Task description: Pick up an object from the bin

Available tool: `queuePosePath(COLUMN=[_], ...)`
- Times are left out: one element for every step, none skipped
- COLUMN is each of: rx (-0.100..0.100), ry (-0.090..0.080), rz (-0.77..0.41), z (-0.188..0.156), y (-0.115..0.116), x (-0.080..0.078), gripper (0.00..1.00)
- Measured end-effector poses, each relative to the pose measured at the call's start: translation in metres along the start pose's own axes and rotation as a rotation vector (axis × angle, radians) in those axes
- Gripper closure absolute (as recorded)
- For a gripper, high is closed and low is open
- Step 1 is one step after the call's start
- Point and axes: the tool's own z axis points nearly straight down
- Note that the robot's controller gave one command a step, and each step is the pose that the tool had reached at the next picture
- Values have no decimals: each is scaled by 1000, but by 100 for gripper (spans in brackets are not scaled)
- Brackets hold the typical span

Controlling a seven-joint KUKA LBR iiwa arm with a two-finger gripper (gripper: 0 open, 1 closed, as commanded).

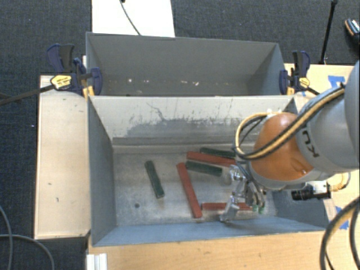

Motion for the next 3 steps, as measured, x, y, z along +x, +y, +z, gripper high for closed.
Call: queuePosePath(rx=[1,-2,-2], ry=[2,-6,-5], rz=[-5,-17,-32], z=[0,-68,-114], y=[0,0,1], x=[1,-1,-3], gripper=[100,100,100])
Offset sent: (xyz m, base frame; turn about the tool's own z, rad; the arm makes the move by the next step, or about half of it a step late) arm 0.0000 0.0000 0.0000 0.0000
